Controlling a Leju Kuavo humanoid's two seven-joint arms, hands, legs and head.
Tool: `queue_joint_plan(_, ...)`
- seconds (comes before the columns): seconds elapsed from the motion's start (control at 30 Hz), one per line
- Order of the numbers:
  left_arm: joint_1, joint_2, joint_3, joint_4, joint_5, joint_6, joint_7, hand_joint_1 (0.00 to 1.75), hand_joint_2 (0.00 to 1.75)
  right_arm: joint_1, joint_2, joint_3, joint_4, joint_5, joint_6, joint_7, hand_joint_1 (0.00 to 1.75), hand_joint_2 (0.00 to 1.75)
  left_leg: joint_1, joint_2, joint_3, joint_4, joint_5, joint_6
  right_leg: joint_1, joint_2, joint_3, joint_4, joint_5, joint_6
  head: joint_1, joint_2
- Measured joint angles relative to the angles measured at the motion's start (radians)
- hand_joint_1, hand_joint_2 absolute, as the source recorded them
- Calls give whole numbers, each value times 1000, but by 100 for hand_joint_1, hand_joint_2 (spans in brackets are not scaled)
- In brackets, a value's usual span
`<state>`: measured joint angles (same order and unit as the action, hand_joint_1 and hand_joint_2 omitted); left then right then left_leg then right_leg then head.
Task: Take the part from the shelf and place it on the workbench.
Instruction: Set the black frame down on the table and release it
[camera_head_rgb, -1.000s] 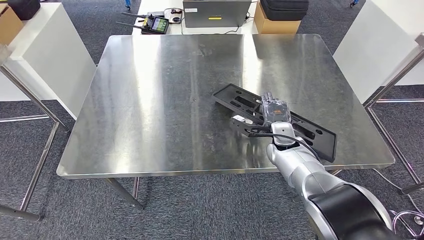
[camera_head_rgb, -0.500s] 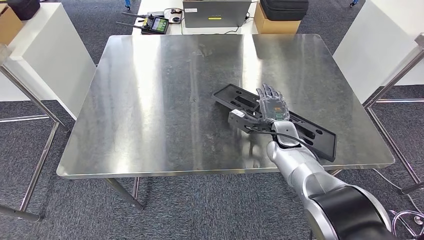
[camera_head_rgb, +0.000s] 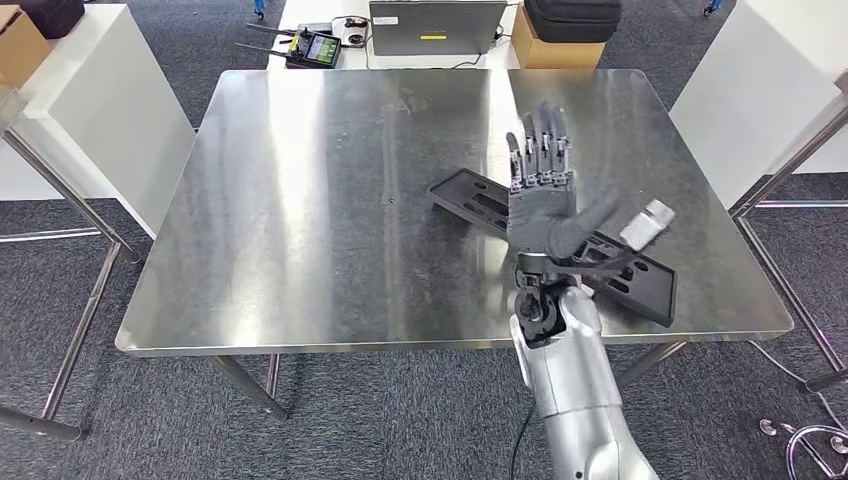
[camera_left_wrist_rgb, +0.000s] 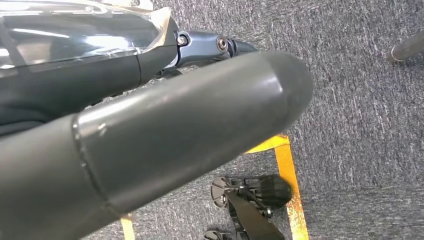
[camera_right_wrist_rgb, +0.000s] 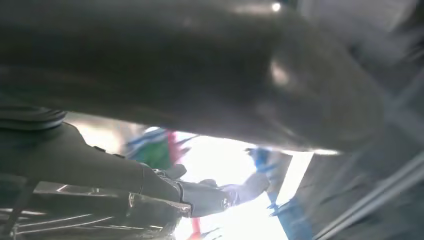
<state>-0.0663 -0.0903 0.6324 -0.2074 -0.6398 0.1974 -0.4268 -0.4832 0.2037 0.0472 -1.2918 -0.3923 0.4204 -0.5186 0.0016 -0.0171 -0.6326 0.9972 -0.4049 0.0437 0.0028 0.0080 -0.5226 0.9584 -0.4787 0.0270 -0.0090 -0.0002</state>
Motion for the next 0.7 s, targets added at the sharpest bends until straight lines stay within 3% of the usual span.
queue_joint_plan(0.27, 2, 0, 33, 0, 9, -18, -27, 0, 0, 231, -5, 53, -366, -109, 104, -29, 0, 0, 0, 0, 2, 0, -2, -2, 0, 0, -6, 0, -2, -1, 0, 0)
queue_joint_plan(0.43, 4, 1, 51, 0, 4, -29, -54, 0, 0, 374, -19, 48, -513, -53, 109, -101, 0, 0, 0, 0, 3, 0, -3, -2, 0, 0, -6, 0, -2, -1, 0, 0)
queue_joint_plan(0.7, 6, 8, 51, 0, -22, -38, -86, 0, 0, 496, -38, 2, -651, -2, 66, -149, 0, 0, 0, 0, 3, 0, -4, -3, 0, 0, -6, 0, -2, -2, 0, 0)
